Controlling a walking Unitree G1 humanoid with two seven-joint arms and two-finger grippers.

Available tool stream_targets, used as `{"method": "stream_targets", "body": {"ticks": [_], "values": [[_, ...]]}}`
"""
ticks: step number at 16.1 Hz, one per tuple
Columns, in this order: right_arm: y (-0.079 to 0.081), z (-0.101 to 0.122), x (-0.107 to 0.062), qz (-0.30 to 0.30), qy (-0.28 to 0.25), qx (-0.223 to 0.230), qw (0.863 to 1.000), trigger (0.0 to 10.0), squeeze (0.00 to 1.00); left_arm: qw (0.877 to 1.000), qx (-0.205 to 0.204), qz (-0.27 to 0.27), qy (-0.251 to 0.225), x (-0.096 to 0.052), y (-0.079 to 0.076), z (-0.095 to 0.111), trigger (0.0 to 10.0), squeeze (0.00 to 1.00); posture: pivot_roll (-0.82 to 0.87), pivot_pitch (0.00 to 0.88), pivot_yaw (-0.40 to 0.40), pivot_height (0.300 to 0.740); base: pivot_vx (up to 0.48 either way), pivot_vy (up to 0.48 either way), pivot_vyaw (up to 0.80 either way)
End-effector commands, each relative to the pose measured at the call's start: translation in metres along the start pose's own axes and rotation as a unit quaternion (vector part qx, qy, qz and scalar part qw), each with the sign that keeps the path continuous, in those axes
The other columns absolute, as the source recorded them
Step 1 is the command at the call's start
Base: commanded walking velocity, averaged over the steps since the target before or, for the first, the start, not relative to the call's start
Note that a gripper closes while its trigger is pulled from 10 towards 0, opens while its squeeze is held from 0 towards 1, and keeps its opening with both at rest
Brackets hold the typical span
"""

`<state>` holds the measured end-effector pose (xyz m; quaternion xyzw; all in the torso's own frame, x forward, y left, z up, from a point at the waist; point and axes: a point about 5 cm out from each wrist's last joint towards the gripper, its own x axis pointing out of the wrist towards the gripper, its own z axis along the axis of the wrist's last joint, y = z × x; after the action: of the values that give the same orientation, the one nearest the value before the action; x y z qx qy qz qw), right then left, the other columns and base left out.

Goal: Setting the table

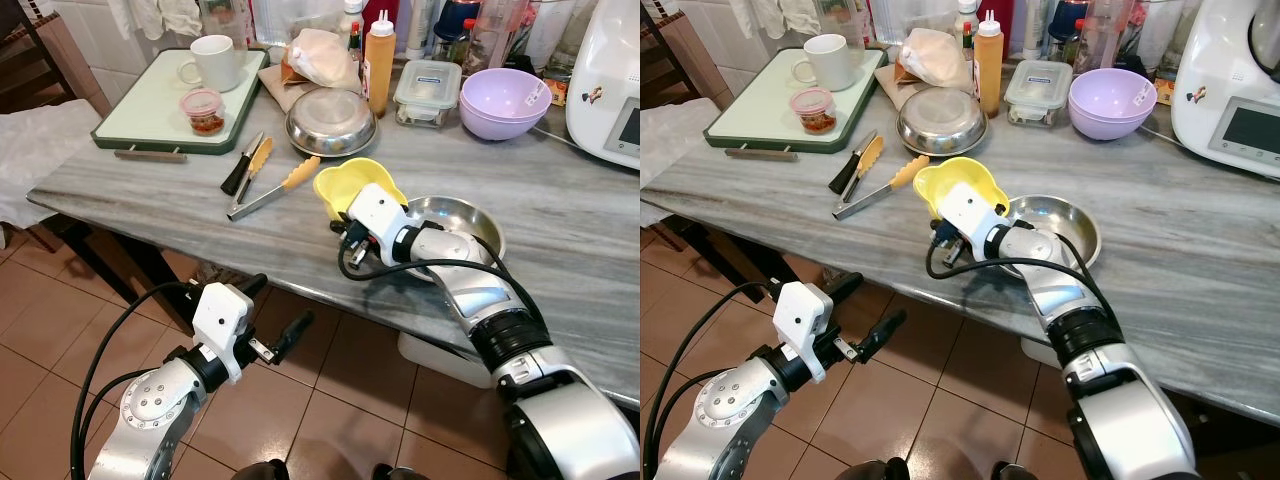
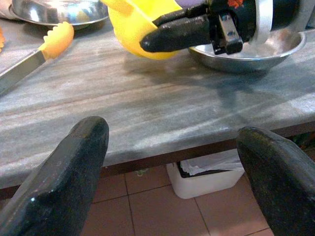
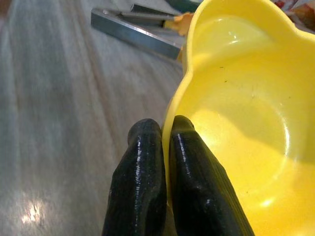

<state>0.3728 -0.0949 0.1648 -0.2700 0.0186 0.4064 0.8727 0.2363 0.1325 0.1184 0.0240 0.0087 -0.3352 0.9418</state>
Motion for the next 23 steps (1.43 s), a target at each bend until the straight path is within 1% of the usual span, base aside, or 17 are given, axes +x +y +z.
{"method": "stream_targets", "body": {"ticks": [1,3,4,5,6,7,8,9,13,15,17,19,21,23], "values": [[-0.004,-0.001,-0.001,0.003,0.006,-0.015,1.0,10.0,0.0,1.0,0.001,-0.007,0.006,-0.001,-0.001,0.001,10.0,0.0,0.06,0.172,0.058,0.74,0.0,0.0,0.0],[-0.007,-0.003,-0.002,0.001,0.009,-0.02,1.0,10.0,0.0,1.0,0.0,-0.008,0.005,0.0,-0.001,0.002,10.0,0.0,0.06,0.172,0.058,0.74,0.0,0.0,0.0],[-0.01,-0.003,-0.003,-0.002,0.015,-0.033,0.999,10.0,0.46,1.0,0.0,-0.009,0.005,0.0,-0.002,0.002,10.0,0.0,0.06,0.171,0.059,0.74,0.0,0.0,0.0],[-0.013,-0.002,-0.004,-0.01,0.016,-0.036,0.999,10.0,0.53,1.0,0.0,-0.009,0.004,0.001,-0.002,0.004,10.0,0.0,0.06,0.171,0.059,0.74,0.0,0.0,0.0],[-0.015,-0.001,-0.004,-0.01,0.011,-0.038,0.999,10.0,0.82,1.0,-0.001,-0.009,0.003,0.002,-0.003,0.004,10.0,0.0,0.05,0.17,0.059,0.74,0.0,0.0,0.0],[-0.016,-0.001,-0.004,-0.013,0.011,-0.036,0.999,10.0,0.88,1.0,-0.002,-0.009,0.004,0.002,-0.003,0.005,10.0,0.0,0.05,0.17,0.059,0.74,0.0,0.0,0.0],[-0.017,-0.002,-0.005,-0.014,0.015,-0.046,0.999,10.0,1.0,1.0,-0.003,-0.009,0.004,0.003,-0.003,0.005,10.0,0.0,0.06,0.168,0.058,0.74,0.0,0.0,0.0],[-0.018,-0.003,-0.005,-0.017,0.014,-0.044,0.999,10.0,1.0,1.0,-0.004,-0.009,0.005,0.003,-0.003,0.005,10.0,0.0,0.06,0.166,0.058,0.74,0.0,0.0,0.0],[-0.024,0.0,-0.007,-0.033,0.006,-0.065,0.997,10.0,1.0,1.0,-0.003,-0.007,0.01,0.004,-0.002,0.003,10.0,0.0,0.06,0.16,0.061,0.74,0.0,0.0,0.0],[-0.03,0.006,-0.01,-0.055,-0.007,-0.085,0.995,10.0,1.0,1.0,-0.004,-0.006,0.01,0.005,-0.001,0.002,10.0,0.0,0.05,0.157,0.059,0.74,0.0,0.0,0.0],[-0.037,0.017,-0.014,-0.076,-0.033,-0.102,0.991,10.0,1.0,1.0,-0.003,-0.006,0.01,0.006,-0.001,0.001,10.0,0.0,0.05,0.151,0.058,0.74,0.0,0.0,0.0],[-0.042,0.027,-0.018,-0.095,-0.056,-0.122,0.986,10.0,1.0,1.0,-0.003,-0.007,0.008,0.008,0.0,0.0,10.0,0.0,0.04,0.145,0.058,0.74,0.0,0.0,0.0],[-0.041,0.035,-0.02,-0.109,-0.079,-0.124,0.983,10.0,1.0,1.0,-0.004,-0.009,0.008,0.01,0.001,-0.001,10.0,0.0,0.02,0.14,0.06,0.74,0.0,0.0,0.0],[-0.043,0.042,-0.03,-0.148,-0.107,-0.118,0.976,10.0,1.0,1.0,-0.004,-0.011,0.005,0.013,0.001,-0.001,10.0,0.0,0.02,0.141,0.058,0.74,0.0,0.0,0.0]]}}
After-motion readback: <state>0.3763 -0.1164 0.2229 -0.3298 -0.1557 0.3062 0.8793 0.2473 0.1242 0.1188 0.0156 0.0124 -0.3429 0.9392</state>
